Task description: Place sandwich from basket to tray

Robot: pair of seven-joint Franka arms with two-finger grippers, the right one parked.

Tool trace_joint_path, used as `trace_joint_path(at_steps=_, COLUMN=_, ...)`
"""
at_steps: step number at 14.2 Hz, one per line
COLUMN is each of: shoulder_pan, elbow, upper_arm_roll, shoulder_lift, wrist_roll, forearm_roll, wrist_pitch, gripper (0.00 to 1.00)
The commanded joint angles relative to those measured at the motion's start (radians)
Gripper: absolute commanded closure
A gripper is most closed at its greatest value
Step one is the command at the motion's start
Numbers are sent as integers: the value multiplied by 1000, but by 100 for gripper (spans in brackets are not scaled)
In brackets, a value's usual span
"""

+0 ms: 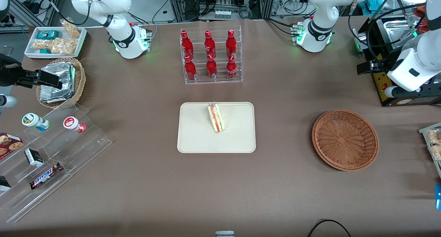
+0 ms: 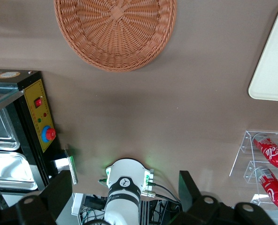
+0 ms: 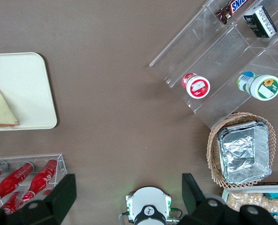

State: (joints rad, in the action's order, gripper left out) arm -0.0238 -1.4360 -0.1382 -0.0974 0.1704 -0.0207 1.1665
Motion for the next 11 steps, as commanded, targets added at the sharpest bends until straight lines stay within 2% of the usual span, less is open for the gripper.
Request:
trace_joint_path(at_steps=1, shoulder_pan=-10, elbow=31, upper_arm_roll=-46, shoulder_lift=-2, wrist_roll=18, forearm_roll=-5, wrist_pitch=19, gripper=0)
trace_joint_path(at_steps=5, shoulder_pan=-13, elbow=-3, upper_arm_roll=-55, shoulder_lift=38, wrist_roll=63, forearm_roll=-11, wrist_pitch=-22, gripper=0)
trace_joint_path(at_steps=8, shoulder_pan=-40, elbow=-20, upper_arm_roll=-63, shoulder_lift=38, wrist_roll=90, forearm_roll=-9, wrist_pitch=39, gripper=0)
trace_joint_path(at_steps=10, shoulder_pan=-187, elbow=-55, upper_arm_roll=-220, shoulder_lift=45, wrist_roll=90, forearm_roll=-18, wrist_pitch=61, gripper=0)
trace_joint_path(at_steps=11, shoulder_pan=-199, elbow=-73, upper_arm_roll=-222, shoulder_lift=59, wrist_roll=92, forearm_roll=-13, wrist_pitch=82, gripper=0)
